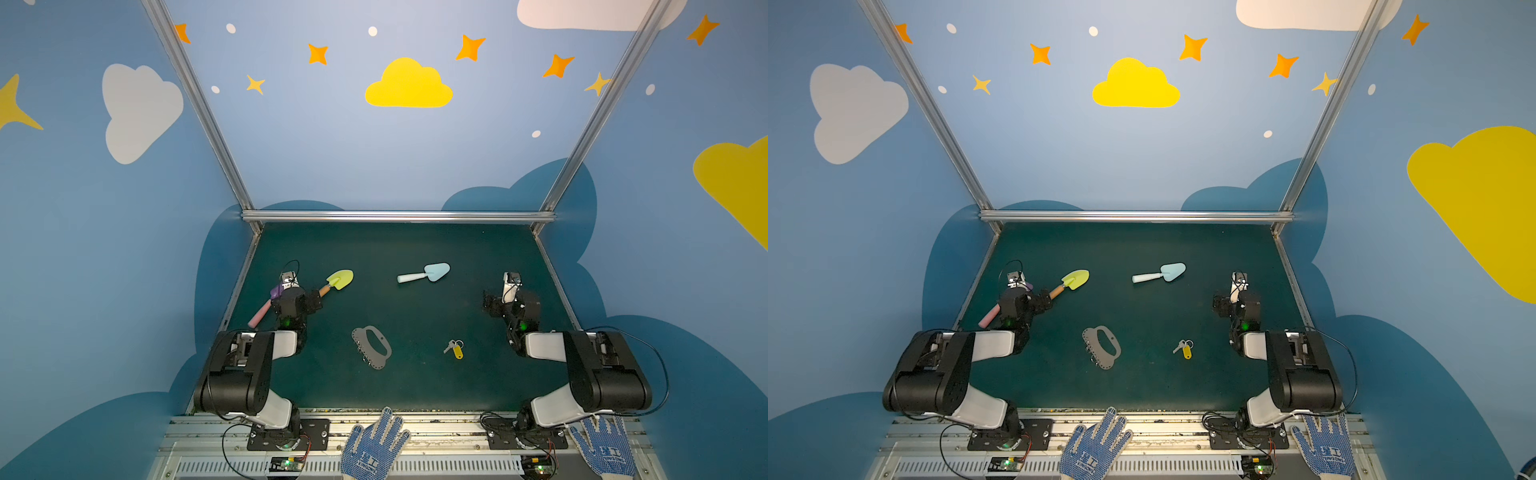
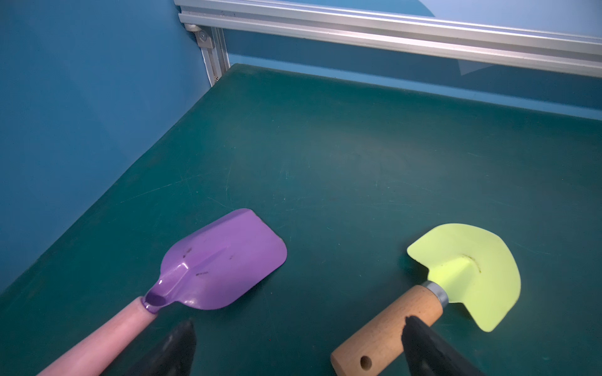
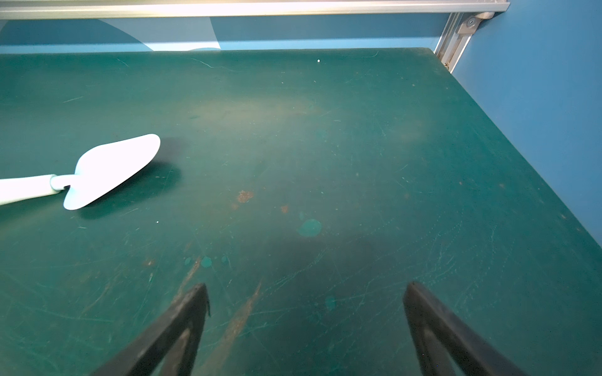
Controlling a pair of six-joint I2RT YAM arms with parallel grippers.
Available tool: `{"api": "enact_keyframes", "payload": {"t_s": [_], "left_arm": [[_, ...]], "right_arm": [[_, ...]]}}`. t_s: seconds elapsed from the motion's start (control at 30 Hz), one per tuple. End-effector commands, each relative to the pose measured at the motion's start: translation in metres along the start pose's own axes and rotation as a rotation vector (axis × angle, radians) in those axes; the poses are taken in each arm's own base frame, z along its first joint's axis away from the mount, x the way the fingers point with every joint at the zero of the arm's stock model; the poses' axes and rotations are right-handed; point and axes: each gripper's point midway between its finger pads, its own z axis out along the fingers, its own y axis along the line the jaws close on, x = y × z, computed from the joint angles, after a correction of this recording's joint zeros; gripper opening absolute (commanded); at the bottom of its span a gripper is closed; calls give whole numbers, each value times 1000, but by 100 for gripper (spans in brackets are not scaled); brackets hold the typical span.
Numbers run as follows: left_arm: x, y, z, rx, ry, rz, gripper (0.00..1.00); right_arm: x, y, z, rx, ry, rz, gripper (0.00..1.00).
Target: Put the keys on the keyring
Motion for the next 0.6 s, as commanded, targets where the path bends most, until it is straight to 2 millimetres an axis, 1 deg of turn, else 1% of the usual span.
{"api": "enact_keyframes", "payload": {"t_s": [0.0,0.17,0.2,0.27,0.3,0.33,0.37,0.43,0.47,0.53,0.57], "left_arm": [[-5,0,-2,3,-11,-9,100],[-5,0,-1,15,-7,-16,100],[-6,0,-2,15,-11,-16,100],[-16,11,-3,-51,-30,-70,100],[-23,15,-3,-86,-7,-68,100],[-26,14,-5,-95,42,-43,100],[-33,14,-5,-102,46,-41,100],[-42,11,-9,-89,57,-38,100],[-51,10,-13,-88,49,-75,100],[-66,18,-21,-141,45,-229,100],[-72,22,-27,-166,62,-332,100]], "right_arm": [[-13,0,0,-6,-26,5,95],[-13,0,0,-3,-30,9,95],[-19,-3,-1,13,-43,15,95],[-38,0,-6,7,-61,3,95],[-29,2,-9,-9,34,-12,96],[-40,5,-14,-22,44,-12,95],[-51,5,-20,-25,37,4,95],[-70,3,-32,-28,8,82,95],[-79,0,-40,-21,-11,150,95],[-86,-14,-55,35,1,305,95],[-82,-26,-64,100,35,407,96]]}}
